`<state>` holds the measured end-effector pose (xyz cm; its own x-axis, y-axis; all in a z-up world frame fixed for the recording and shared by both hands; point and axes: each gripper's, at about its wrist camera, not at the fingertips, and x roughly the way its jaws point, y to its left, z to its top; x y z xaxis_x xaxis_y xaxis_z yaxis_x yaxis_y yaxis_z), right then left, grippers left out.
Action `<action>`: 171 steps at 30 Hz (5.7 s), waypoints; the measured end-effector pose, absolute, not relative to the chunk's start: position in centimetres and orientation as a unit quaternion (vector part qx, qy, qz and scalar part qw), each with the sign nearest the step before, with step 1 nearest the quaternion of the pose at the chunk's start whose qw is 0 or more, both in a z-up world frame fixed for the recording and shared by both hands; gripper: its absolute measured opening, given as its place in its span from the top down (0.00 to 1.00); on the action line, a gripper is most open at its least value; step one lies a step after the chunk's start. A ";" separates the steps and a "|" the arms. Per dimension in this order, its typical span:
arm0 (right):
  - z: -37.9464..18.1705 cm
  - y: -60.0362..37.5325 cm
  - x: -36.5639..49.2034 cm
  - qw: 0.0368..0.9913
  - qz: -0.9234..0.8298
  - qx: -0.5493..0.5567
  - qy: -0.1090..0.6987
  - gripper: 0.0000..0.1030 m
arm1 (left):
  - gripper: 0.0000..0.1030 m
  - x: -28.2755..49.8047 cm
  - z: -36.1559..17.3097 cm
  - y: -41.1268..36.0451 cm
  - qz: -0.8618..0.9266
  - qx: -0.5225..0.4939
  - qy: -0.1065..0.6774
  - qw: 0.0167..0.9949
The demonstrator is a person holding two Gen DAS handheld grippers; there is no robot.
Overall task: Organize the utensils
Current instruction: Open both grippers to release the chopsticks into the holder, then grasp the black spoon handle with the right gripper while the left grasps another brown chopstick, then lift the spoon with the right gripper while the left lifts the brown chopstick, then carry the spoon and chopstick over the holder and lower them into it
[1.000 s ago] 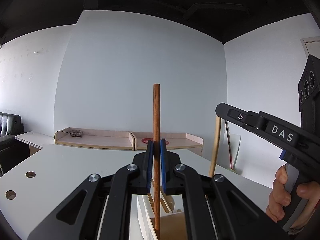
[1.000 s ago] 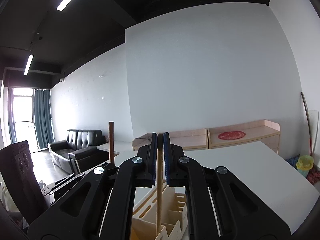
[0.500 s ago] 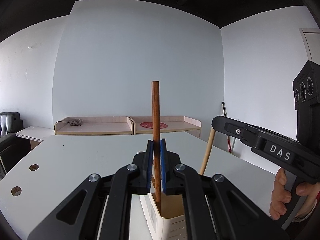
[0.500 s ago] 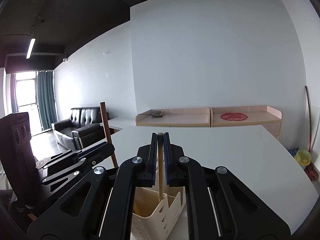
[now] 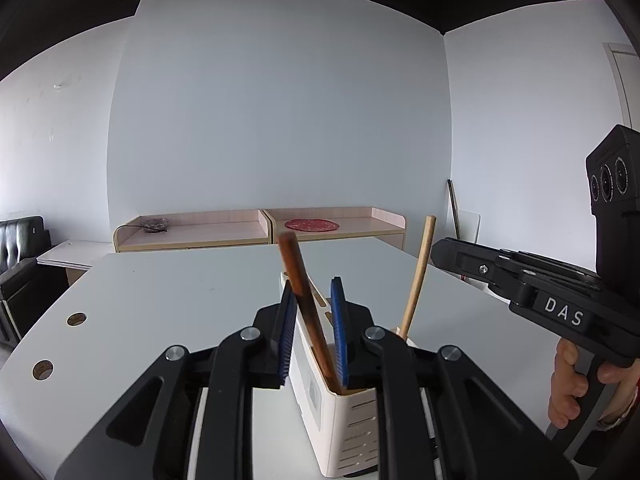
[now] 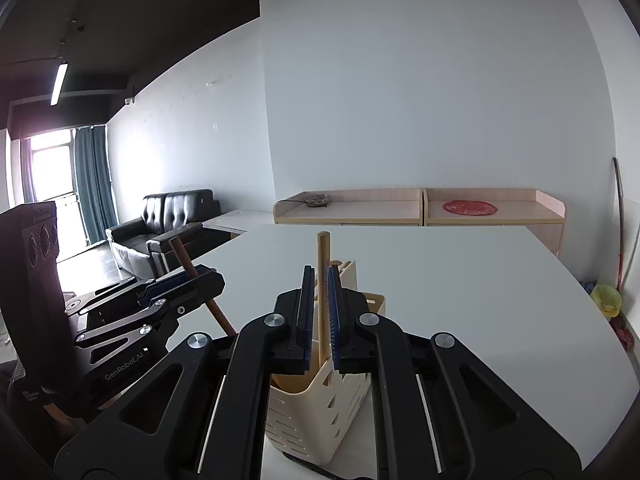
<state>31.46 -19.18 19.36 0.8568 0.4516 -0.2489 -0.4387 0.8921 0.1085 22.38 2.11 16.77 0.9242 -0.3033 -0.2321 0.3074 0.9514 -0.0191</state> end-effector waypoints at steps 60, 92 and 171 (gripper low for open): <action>3.0 -18.1 34.0 0.752 0.452 -0.256 0.405 0.88 | 0.83 20.9 2.2 -4.7 -0.370 0.259 0.412 0.791; 2.3 -19.3 33.3 0.744 0.430 -0.259 0.442 0.94 | 0.93 27.3 1.1 -5.3 -0.368 0.259 0.455 0.768; 14.5 -20.5 35.5 0.898 0.391 0.184 0.083 0.93 | 0.93 25.7 23.9 2.3 -0.173 -0.084 -0.049 0.980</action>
<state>35.47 -20.46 14.49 0.6805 0.7327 -0.0046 -0.6718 0.6265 0.3951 25.74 2.31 23.91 0.9352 -0.3314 0.1250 0.3478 0.9259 -0.1474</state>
